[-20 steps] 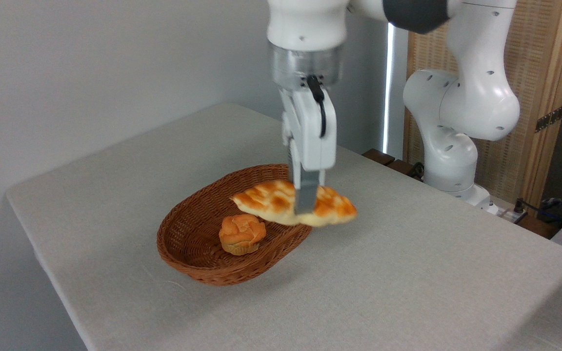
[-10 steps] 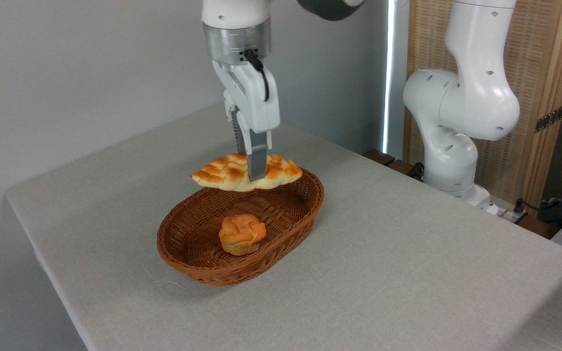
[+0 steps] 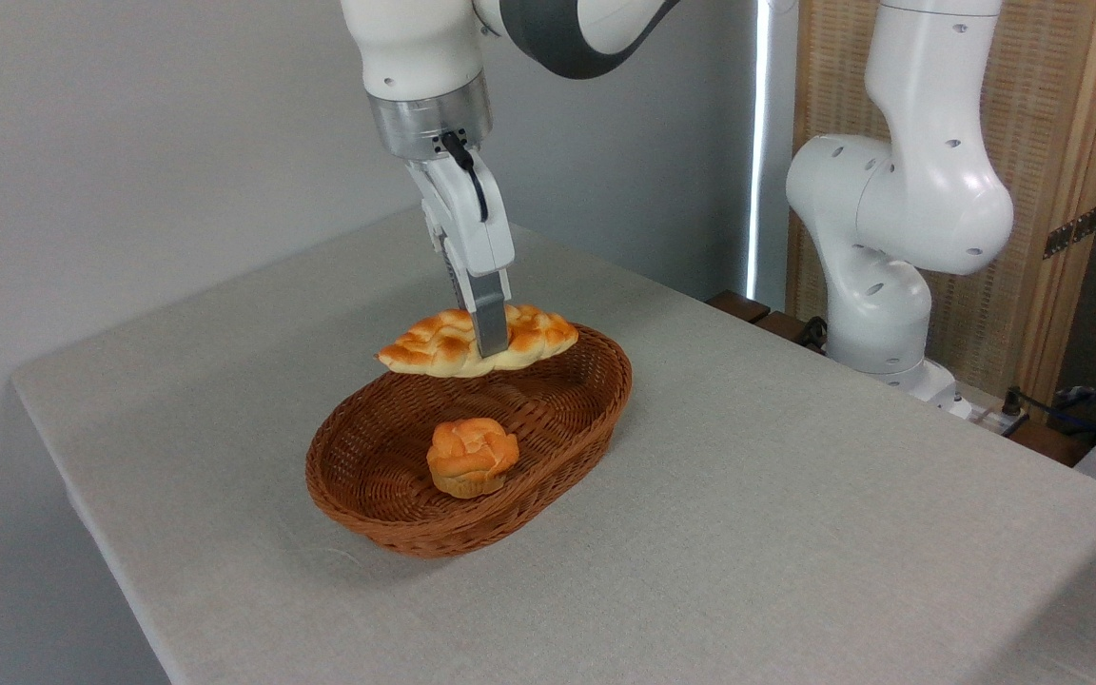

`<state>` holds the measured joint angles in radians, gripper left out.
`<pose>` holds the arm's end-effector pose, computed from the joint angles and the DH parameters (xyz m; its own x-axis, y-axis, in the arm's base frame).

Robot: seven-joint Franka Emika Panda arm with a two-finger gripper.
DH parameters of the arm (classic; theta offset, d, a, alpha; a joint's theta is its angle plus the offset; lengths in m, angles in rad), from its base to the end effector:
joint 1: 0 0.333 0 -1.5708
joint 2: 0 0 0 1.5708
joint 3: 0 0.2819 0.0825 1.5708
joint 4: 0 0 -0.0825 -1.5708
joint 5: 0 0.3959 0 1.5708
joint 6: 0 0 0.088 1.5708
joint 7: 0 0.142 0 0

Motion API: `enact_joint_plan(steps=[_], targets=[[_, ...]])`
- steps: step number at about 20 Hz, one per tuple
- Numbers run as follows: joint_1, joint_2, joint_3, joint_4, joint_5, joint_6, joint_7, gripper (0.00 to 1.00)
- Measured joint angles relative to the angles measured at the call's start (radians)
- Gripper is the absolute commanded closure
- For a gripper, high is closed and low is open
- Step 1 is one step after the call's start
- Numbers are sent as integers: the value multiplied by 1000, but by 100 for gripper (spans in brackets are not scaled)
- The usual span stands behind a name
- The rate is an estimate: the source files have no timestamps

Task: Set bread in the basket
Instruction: 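Hold the crescent roll steady above the basket beside the bun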

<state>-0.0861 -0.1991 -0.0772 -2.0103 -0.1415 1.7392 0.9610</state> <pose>0.4974 -0.1011 0.4642 0.4620 -0.8850 0.0576 -0.8824 -0.4522 0.1302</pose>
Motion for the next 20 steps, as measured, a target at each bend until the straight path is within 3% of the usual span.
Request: enact_joint_plan(steps=[20], targets=[[1,0,-3,-4,0,1,0,29]])
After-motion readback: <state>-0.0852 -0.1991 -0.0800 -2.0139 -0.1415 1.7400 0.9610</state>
